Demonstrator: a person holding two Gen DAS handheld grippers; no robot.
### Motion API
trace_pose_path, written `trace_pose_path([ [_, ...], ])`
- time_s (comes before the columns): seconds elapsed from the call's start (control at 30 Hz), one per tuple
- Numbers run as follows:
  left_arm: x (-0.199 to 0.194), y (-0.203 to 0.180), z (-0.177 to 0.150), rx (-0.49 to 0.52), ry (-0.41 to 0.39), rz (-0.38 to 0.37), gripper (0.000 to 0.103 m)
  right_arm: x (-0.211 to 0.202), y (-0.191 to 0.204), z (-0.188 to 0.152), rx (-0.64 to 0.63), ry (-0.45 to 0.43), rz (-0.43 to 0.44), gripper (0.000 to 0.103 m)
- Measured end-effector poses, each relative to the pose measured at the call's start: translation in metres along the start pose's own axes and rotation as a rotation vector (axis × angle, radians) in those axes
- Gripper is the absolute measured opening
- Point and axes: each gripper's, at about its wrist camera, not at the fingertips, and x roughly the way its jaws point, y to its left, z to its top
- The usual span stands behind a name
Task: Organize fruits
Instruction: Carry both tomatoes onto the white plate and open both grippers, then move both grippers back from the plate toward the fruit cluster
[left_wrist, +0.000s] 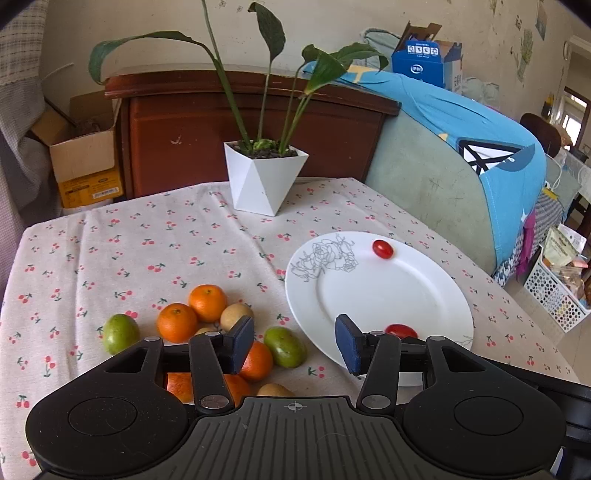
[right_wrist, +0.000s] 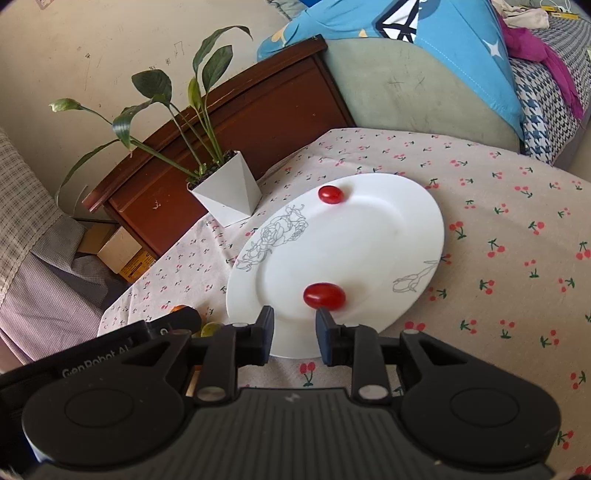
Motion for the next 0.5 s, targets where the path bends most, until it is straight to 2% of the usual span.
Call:
trace_pose_path([
  [0.5, -0.033, 0.045, -0.012, -0.063, 0.01, 0.106, 0.051, 0.003, 0.027, -0.016, -0.091, 0.072, 0.089, 0.028],
])
